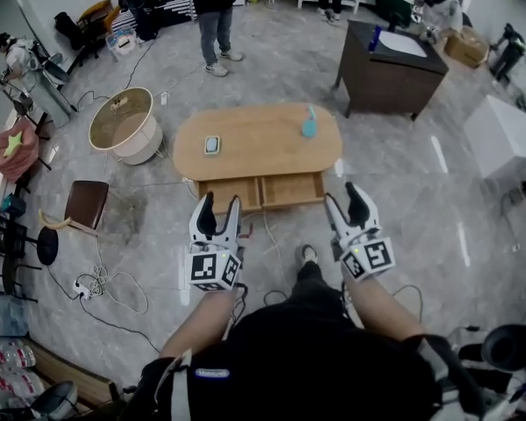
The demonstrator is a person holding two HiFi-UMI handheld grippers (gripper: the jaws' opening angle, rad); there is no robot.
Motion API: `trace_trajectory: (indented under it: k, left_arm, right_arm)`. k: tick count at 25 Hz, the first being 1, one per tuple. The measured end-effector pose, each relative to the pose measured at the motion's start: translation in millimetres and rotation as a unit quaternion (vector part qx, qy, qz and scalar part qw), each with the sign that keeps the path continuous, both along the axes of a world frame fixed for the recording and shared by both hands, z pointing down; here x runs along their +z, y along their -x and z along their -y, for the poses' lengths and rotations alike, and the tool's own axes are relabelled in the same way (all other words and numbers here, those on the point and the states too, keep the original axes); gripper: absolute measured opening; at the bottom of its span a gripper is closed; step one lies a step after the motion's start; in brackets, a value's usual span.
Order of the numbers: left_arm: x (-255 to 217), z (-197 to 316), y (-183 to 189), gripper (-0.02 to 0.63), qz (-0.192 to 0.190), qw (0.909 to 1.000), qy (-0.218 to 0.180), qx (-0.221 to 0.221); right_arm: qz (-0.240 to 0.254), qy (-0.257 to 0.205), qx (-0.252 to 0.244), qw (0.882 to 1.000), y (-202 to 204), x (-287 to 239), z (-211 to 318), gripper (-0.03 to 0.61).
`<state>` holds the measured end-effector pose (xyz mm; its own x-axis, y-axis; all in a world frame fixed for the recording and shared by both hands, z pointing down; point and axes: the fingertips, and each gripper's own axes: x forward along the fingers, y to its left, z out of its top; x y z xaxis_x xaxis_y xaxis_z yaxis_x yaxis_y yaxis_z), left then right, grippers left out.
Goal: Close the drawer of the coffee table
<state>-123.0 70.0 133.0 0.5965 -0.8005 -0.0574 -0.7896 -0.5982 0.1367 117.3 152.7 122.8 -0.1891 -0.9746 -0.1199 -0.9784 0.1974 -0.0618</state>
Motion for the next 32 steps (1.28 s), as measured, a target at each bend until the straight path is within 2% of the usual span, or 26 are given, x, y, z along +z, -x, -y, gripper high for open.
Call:
trace_trajectory:
  k: [6,13,18,23,27,32]
  left_arm:
    - [26.7,29.3,-30.2,0.227,0.008,1.0,-0.003,0.003]
    - [62.3,47.5,-68.2,0.227,0.007,0.9998,-0.003,0.019]
    - [107.1,60.1,-90.8,0.227,0.026,0.9991,0.009,0.034]
    - [152.5,76.4,-98.5,0.227,0.044,0.9983,0.017,0.034]
    - [192.9,89.0,-97.6,0.227,0.04,0.9984,0.034,0.019]
    - [240.2,85.7,-113.1,0.227,0.05,0.9973,0.045,0.031]
  right_arm:
    - [0.007,0.007,0.002,1.0,-27.3,38.1,31.3,0.202]
    - [-0.022,0.033,0.016,0.999,-52.4,83.8,48.6,0.202]
    - [-0.009,0.043,0.015,0.999,-60.8,116.0,61.3,0.202]
    - [-0.012,0.077,0.016,0.997,-67.4,169.3,76.6,0.202]
    - [-0.014,0.101,0.03,0.994,-79.8,216.5,86.5,0.202]
    - [-0.003,0.115,0.049,0.992,-93.9,259.5,86.2,0.202]
